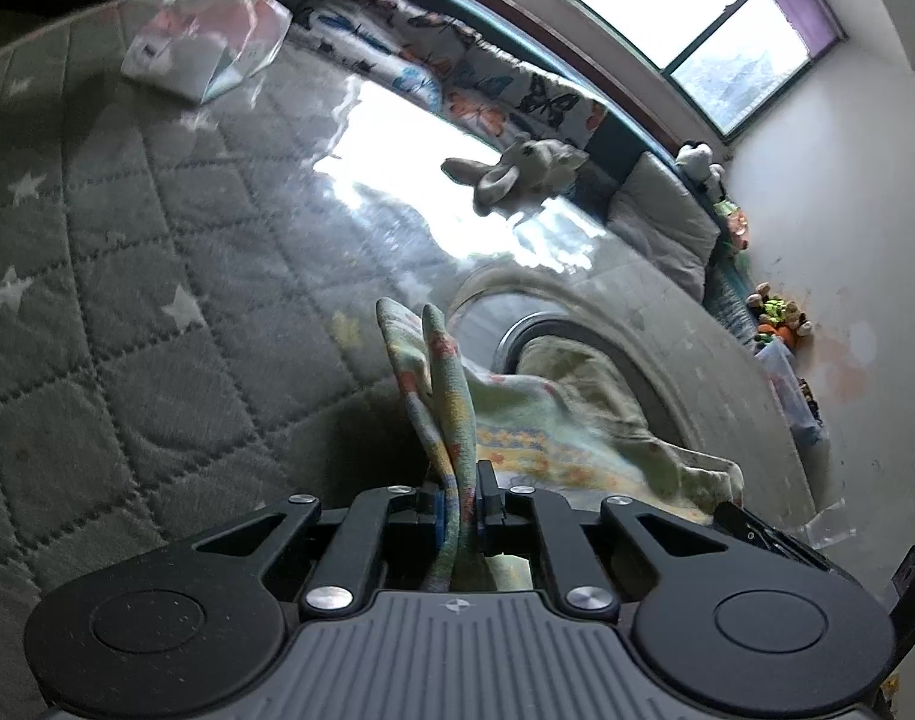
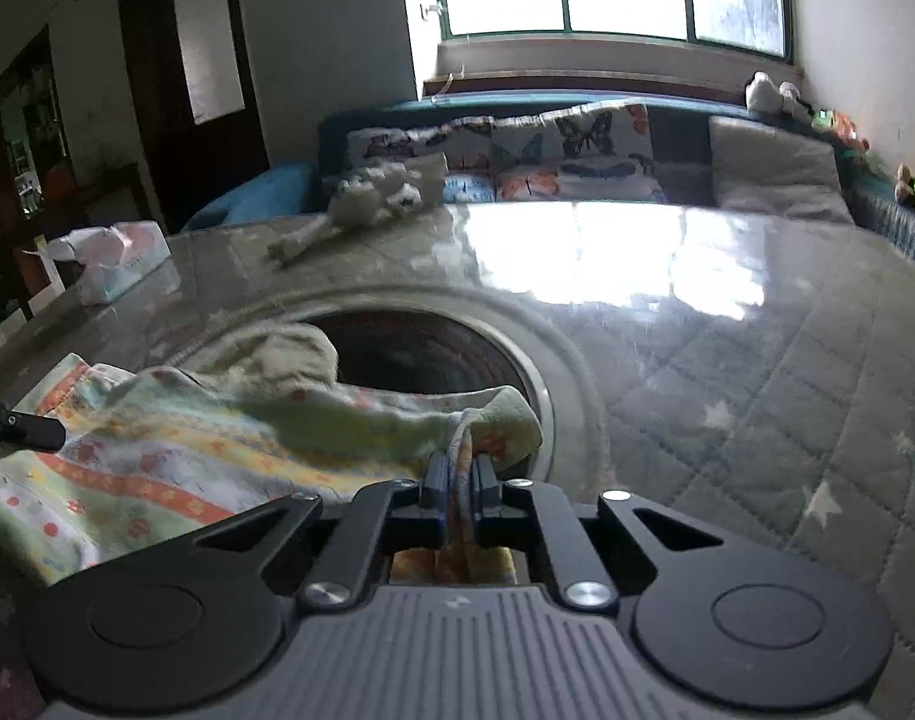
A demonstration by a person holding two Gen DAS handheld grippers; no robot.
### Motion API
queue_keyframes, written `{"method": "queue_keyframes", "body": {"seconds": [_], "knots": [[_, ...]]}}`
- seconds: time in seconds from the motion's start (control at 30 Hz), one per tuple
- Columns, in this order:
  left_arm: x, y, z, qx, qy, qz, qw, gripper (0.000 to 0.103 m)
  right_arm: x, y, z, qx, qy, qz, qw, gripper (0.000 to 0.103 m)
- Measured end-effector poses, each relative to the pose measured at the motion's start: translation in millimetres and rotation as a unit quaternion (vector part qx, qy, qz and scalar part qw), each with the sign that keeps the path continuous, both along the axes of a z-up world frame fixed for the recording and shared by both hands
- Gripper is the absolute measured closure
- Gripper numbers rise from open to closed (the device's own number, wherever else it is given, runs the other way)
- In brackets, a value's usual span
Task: Fold clothes
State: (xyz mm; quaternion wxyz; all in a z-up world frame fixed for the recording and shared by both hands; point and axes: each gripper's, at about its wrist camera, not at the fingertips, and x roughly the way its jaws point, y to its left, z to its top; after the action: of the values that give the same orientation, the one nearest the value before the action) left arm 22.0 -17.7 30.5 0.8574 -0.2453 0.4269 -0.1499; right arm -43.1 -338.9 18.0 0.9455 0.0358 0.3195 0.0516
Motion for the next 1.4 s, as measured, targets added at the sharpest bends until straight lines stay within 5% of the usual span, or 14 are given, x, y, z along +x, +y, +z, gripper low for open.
{"method": "queue_keyframes", "body": {"seconds": [0.33, 0.7, 1.0, 1.23, 1.4], "knots": [[-33, 34, 42, -0.017, -0.051, 0.031, 0.9981, 0.095, -4, 49, 52, -0.014, -0.053, 0.068, 0.996, 0.097], [-70, 146, 73, -0.009, -0.086, 0.157, 0.9838, 0.095, 28, 153, 88, -0.021, -0.089, 0.176, 0.980, 0.098], [-87, 210, 61, 0.012, -0.071, 0.236, 0.9691, 0.095, 61, 235, 79, -0.021, -0.080, 0.241, 0.967, 0.098], [-87, 229, 24, 0.043, -0.005, 0.260, 0.9645, 0.094, 80, 262, 48, -0.029, -0.047, 0.254, 0.966, 0.100], [-94, 235, 19, 0.067, 0.003, 0.270, 0.9606, 0.082, 85, 269, 28, -0.037, -0.016, 0.259, 0.965, 0.097]]}}
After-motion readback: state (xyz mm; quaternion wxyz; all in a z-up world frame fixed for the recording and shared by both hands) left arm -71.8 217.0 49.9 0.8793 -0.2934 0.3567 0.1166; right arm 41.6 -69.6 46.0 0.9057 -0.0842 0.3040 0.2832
